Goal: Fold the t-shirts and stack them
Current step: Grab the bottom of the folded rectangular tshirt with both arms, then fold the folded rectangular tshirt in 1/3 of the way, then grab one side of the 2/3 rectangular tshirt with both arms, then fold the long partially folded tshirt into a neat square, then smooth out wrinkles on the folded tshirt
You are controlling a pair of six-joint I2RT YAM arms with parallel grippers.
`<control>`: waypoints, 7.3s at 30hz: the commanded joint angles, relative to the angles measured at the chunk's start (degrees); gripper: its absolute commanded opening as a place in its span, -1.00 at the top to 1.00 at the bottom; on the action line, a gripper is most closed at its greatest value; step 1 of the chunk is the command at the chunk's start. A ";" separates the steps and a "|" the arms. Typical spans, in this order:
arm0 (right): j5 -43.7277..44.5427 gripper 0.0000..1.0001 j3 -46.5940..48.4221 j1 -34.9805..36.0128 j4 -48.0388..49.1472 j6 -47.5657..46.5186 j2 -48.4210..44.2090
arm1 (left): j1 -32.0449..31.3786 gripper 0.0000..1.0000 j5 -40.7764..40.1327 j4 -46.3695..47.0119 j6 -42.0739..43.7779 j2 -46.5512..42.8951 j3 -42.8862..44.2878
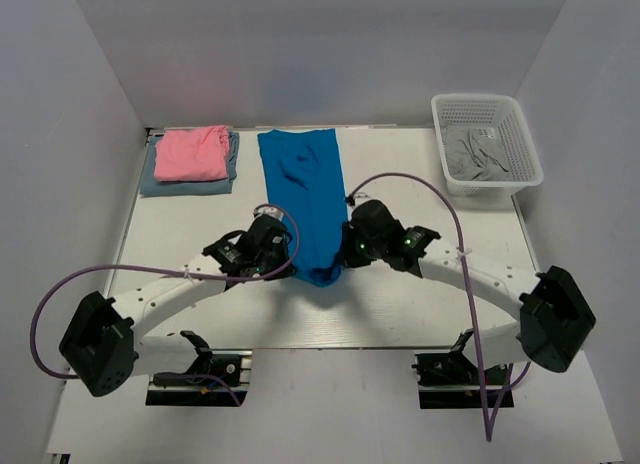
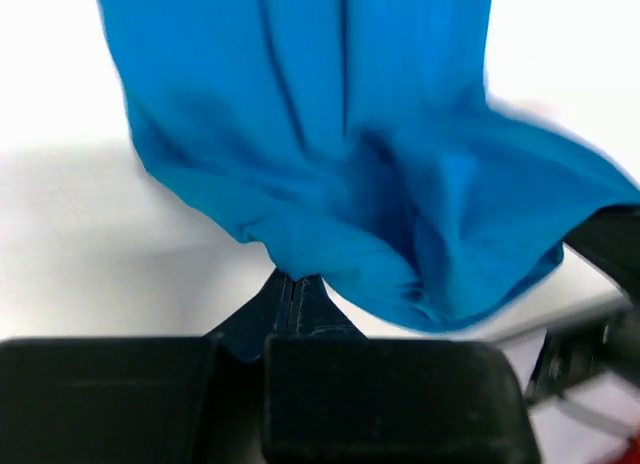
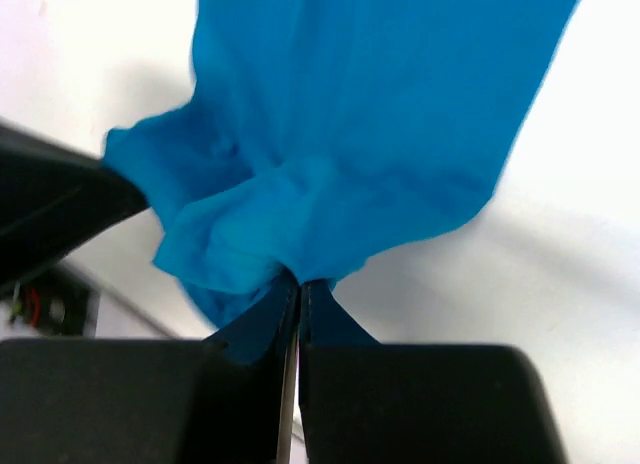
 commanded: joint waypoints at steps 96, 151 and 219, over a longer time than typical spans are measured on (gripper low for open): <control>-21.41 1.00 12.13 -20.71 17.59 -14.52 29.71 | 20.59 1.00 4.00 7.69 10.16 33.05 14.30; -6.82 1.00 5.44 -19.74 6.16 -8.80 -1.35 | 16.19 1.00 1.54 -6.65 7.87 15.73 30.38; -14.56 1.00 26.73 -26.07 19.97 -7.83 35.58 | 21.56 1.00 6.37 12.17 22.20 40.88 40.33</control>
